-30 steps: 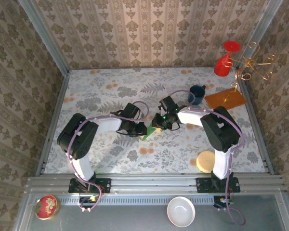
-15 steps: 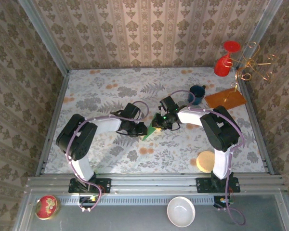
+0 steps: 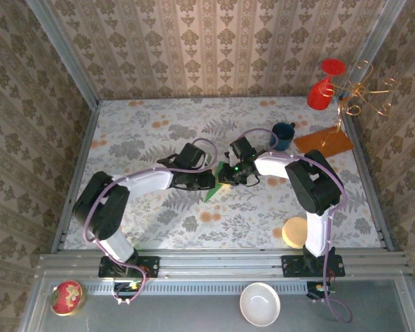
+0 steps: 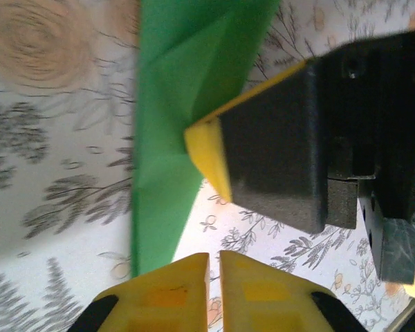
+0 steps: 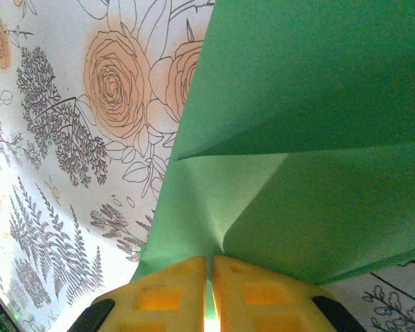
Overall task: Fold a paper plane with a square sheet of paper (pick it up from the middle)
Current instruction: Fold the wing for the fifth time at the center of the table.
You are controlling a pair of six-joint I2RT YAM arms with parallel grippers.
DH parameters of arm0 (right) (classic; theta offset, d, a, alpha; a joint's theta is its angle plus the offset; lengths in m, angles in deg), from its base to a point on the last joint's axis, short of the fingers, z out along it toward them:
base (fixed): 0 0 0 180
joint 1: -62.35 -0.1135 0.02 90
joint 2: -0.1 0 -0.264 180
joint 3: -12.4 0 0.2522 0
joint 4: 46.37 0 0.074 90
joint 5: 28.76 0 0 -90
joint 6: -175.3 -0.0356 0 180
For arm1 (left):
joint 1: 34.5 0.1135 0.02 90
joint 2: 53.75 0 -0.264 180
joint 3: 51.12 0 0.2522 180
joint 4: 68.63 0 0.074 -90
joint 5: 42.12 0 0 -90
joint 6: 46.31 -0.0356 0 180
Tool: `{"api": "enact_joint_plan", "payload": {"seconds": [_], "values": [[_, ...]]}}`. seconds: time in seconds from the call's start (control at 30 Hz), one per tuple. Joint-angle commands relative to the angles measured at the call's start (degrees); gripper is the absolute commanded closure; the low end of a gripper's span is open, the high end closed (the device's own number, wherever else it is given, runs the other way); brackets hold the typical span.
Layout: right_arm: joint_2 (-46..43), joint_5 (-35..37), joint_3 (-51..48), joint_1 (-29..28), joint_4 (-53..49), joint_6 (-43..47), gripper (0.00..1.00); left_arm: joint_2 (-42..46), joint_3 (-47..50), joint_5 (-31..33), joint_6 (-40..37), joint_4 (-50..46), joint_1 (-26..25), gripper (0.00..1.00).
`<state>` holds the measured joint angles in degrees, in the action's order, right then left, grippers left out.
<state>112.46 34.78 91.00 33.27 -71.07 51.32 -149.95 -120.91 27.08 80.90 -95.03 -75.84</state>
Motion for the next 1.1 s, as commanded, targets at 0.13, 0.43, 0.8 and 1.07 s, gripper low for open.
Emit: {"api": "enact_joint_plan", "payload": {"seconds": [0.13,0.43,0.8,1.07], "values": [[3.0,0.89,-1.54,0.34,-5.07,1.88,0.86,-4.87,-2.33,-2.51,-0.3,0.37,0.43,0.92],[3.43,-0.34,-1.68,0.6,-4.43,2.07,0.88,-8.33,-3.72,-5.91,-0.91,1.31,1.17,0.95],[3.97,0.04,-2.08,0.95,-4.77,1.98,0.89,-11.81,-5.13,-6.44,-1.53,-0.04,1.66,0.96],[4.88,1.57,-1.82,1.1,-6.11,2.07,0.9,-11.26,-2.13,-6.1,-1.35,-0.9,1.67,0.98]]}}
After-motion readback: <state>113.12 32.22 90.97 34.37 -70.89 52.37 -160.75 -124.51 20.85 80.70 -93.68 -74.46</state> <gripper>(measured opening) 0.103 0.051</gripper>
